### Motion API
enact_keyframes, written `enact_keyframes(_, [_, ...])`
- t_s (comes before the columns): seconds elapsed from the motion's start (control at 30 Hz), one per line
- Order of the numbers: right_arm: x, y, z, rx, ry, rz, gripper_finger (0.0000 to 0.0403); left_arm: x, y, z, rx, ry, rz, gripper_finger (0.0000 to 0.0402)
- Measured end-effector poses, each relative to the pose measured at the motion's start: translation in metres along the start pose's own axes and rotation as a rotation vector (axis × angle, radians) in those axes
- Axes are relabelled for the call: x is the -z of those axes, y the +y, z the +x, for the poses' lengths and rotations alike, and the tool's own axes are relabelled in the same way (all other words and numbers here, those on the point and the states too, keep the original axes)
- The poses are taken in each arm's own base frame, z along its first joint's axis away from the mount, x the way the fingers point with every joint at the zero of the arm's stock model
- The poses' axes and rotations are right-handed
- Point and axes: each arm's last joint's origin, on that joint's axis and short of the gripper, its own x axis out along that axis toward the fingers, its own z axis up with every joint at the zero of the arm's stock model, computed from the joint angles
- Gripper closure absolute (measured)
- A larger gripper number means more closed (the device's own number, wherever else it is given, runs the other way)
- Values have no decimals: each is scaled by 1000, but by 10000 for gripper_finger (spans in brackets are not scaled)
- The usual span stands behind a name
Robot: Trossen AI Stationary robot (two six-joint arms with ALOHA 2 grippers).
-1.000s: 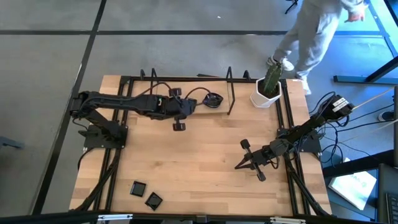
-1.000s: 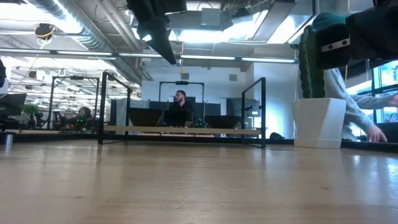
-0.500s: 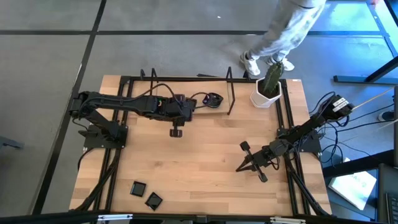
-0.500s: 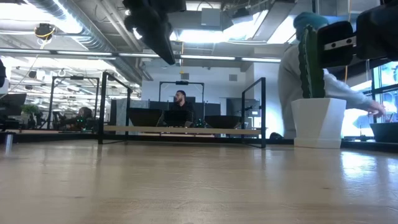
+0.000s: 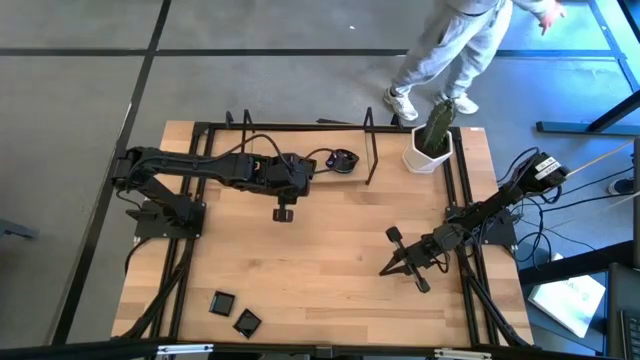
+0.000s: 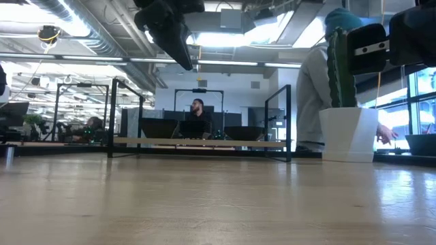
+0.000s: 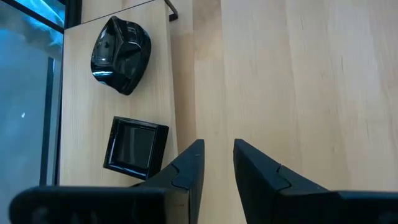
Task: Pick & Place Mini shaped plates
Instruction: Stack the square plate on top of the square plate on the shelf
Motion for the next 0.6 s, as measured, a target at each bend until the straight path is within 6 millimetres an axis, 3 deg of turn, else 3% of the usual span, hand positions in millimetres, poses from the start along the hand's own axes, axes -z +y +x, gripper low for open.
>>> enact_keyframes(0.17, [0,0,0,0,0,4,393,0,0,0,-12,2,1,325])
enact_keyframes(0.4, [-1,0,0,1,-8,21,393,6,4,-1,-172,79,-53,337])
enact_keyframes(0.6, [-1,0,0,1,-5,21,393,12,17,1,-255,132,-101,380])
